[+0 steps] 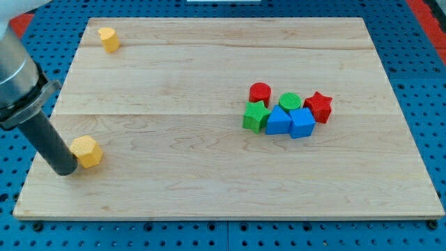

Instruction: Place yellow hexagon right to yellow heart

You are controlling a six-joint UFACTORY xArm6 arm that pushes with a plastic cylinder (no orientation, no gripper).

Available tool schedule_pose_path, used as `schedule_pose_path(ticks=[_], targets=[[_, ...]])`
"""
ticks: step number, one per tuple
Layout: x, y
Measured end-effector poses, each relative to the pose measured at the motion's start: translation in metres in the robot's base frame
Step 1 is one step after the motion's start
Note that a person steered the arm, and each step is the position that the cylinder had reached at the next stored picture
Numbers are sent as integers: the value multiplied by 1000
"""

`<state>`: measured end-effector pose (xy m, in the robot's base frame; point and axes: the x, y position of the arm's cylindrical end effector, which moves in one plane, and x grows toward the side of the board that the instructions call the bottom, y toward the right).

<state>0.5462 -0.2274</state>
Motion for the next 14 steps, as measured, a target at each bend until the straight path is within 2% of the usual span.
schedule_pose_path(ticks=[1, 2, 4, 5, 6, 7, 8, 9, 10, 12, 13, 14], targets=[[14, 1], [6, 11], [-101, 8], [-67, 8], [-59, 33], [-103, 44], [-167, 12], [-158, 11], [-130, 18], [-227, 38], [-236, 38], [-221, 34]])
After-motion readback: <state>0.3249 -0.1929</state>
